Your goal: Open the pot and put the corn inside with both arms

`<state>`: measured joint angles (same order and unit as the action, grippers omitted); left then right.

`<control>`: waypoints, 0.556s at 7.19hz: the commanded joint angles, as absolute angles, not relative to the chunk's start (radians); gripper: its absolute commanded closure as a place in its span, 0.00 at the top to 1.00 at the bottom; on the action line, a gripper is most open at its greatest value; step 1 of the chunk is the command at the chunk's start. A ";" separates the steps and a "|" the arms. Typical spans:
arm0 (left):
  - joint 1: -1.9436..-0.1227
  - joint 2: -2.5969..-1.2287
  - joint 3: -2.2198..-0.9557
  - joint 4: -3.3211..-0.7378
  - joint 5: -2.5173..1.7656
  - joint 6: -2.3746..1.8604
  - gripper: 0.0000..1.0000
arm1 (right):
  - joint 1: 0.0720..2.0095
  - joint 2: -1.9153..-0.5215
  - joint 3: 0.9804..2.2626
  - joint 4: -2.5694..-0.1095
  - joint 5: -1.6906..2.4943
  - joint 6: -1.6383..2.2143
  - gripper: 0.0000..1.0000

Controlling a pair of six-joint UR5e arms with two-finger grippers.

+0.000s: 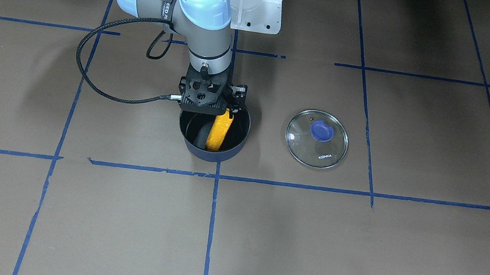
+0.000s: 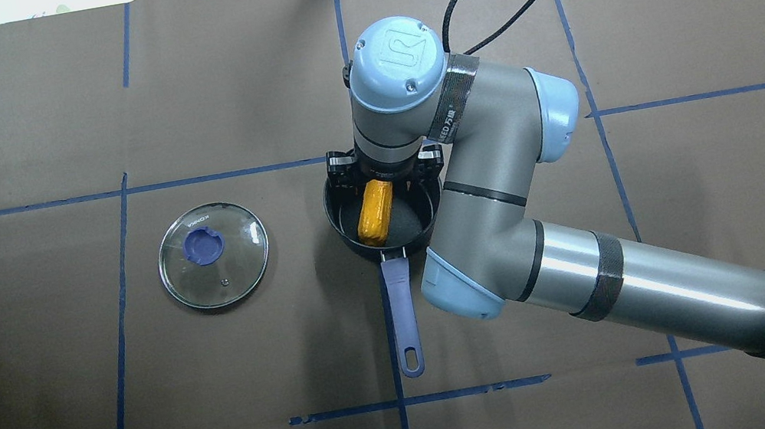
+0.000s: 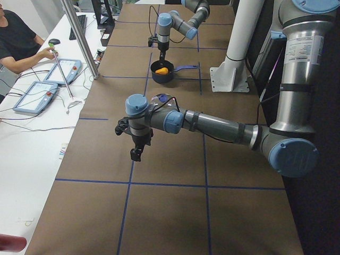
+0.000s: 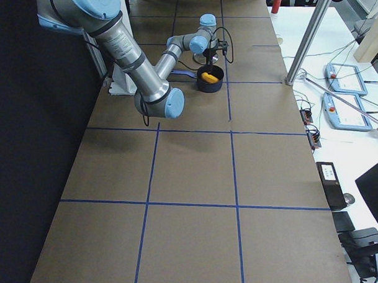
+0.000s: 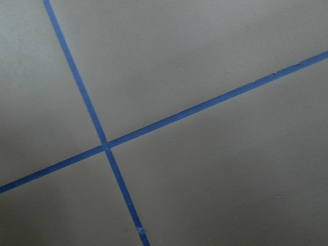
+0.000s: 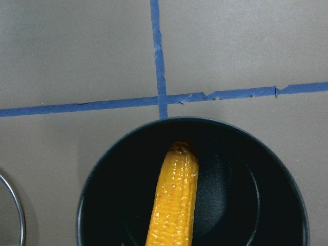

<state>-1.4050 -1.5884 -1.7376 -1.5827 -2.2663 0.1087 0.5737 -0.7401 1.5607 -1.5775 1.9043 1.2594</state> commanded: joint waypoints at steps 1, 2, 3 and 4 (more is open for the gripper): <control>-1.439 -1.582 -1.668 -1.583 -2.290 0.144 1.00 | 0.589 -0.749 1.612 -1.624 1.907 1.255 0.99; -1.481 -1.580 -1.626 -1.588 -2.342 0.144 1.00 | 0.635 -0.758 1.659 -1.688 1.923 1.237 0.99; -1.511 -1.580 -1.621 -1.583 -2.345 0.144 1.00 | 0.694 -0.787 1.696 -1.707 1.960 1.163 0.99; -1.538 -1.577 -1.617 -1.579 -2.345 0.143 1.00 | 0.777 -0.846 1.739 -1.707 2.011 1.093 1.00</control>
